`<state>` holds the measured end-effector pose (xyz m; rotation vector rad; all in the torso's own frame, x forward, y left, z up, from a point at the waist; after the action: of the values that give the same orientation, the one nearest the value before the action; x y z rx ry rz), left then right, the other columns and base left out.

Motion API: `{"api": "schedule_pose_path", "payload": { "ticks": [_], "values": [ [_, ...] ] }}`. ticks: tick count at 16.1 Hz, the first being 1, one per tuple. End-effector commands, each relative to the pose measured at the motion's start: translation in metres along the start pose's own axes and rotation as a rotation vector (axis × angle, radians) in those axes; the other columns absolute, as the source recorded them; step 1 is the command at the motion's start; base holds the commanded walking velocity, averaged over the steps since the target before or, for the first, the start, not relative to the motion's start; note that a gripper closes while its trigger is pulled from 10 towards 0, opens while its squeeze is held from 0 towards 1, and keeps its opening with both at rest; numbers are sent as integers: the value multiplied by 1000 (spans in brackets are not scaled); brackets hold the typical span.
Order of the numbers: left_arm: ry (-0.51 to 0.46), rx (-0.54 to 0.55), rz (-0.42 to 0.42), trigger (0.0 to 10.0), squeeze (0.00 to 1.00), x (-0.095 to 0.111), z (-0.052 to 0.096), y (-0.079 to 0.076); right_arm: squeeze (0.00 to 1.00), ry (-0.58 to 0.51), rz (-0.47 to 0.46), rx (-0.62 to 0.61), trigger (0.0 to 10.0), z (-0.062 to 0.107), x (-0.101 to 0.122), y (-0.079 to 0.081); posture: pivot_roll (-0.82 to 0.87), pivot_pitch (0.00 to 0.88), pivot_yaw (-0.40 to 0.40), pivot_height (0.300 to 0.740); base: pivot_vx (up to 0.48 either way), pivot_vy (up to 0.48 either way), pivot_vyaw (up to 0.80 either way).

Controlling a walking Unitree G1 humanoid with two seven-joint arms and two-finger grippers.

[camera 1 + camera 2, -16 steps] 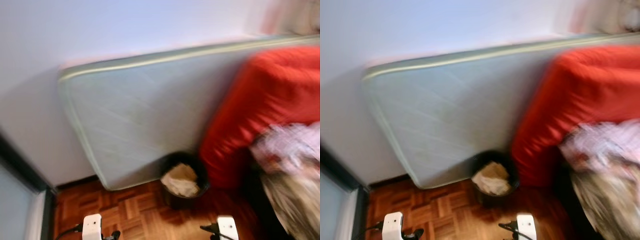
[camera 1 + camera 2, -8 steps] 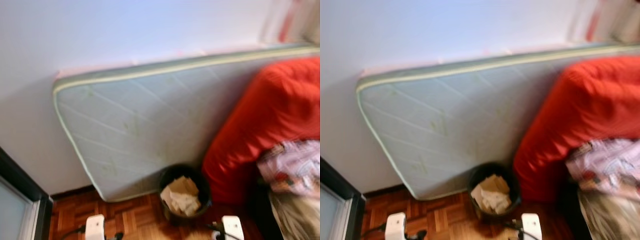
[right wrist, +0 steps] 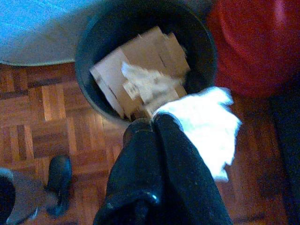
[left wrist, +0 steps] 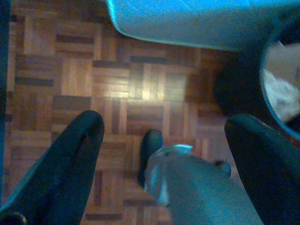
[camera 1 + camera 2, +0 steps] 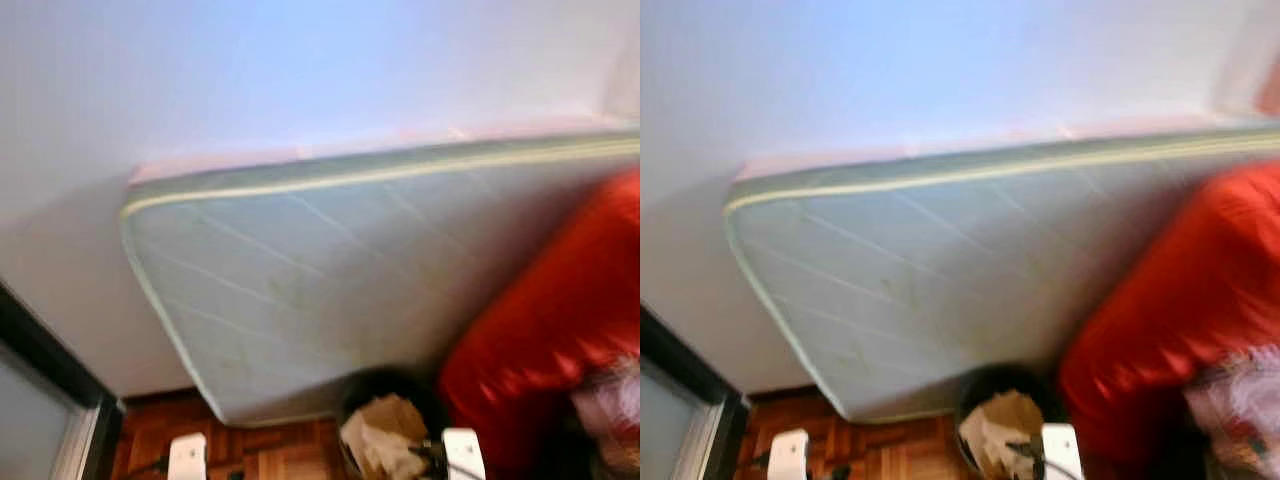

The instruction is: Clean up the room

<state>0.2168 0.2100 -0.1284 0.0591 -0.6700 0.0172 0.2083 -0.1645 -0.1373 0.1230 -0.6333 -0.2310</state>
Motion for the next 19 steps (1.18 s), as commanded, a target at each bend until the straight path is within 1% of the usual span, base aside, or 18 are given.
{"api": "schedule_pose_path", "payload": {
  "ticks": [1, 5, 7, 8, 9, 11, 13, 14, 16, 17, 18, 19],
  "values": [
    [14, 22, -4, 10000, 0, -4, 1, 9, 0, -8, -32, 15, 10000, 0, -1, 7, 58, 0, -17, 740, 341, 0, 0],
    [14, 24, -2, 10000, 0, -4, 1, 9, 0, -14, -20, 32, 10000, -1, 2, 10, 58, 0, -19, 740, 324, 0, 0],
    [9, 24, -8, 10000, 0, -3, 1, 9, 0, -23, -25, 33, 10000, -2, 5, 11, 59, 0, -19, 740, 0, 0, 0],
    [-18, 27, -18, 10000, 0, 3, 1, 10, 0, -47, -30, 41, 10000, -3, 12, 14, 58, 0, -19, 740, 0, 0, 0],
    [-56, 29, -15, 10000, 0, 14, 0, 12, 0, -74, -32, 53, 10000, -4, 21, 17, 59, 0, -20, 740, 0, 0, 0],
    [-200, 32, 8, 10000, 0, 51, -1, 16, 0, -180, -35, 93, 10000, -6, 56, 29, 57, 0, -18, 740, 0, 0, 0],
    [-280, 40, -2, 10000, 0, 69, 1, 17, 0, -252, -33, 135, 10000, -5, 79, 40, 52, 0, -20, 740, 0, 0, 0],
    [-355, 65, 14, 10000, 0, 85, 4, 22, 0, -315, -31, 163, 10000, -3, 98, 48, 54, 0, -25, 740, 0, 0, 0],
    [-419, 69, 20, 10000, 0, 99, 8, 23, 0, -364, -22, 182, 10000, -1, 110, 52, 58, 0, -29, 740, 0, 0, 0],
    [-503, 82, 23, 10000, 0, 118, 13, 25, 0, -430, -30, 206, 10000, 4, 125, 55, 65, 0, -33, 740, 0, 0, 0],
    [-571, 95, 9, 10000, 0, 133, 19, 24, 0, -472, -32, 217, 10000, 7, 133, 56, 65, 0, -33, 740, 0, 0, 0],
    [-582, 96, 5, 10000, 0, 135, 20, 23, 0, -477, -31, 217, 10000, 7, 133, 56, 61, 0, -28, 740, 0, 0, 0]
  ]
}}
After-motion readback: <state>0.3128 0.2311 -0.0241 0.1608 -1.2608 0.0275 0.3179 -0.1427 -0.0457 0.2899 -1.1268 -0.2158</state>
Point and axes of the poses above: a point about 5 cm out from each wrist's last joint towards the gripper, its own z axis pointing back from the gripper into the wrist, its own x axis along the axis of the wrist's last joint, y = z × x, the point moved 6 cm from there along -z, pointing out of the wrist towards the gripper, and after that the axes turned 12 degrees about -z, right-handed, at the moved point
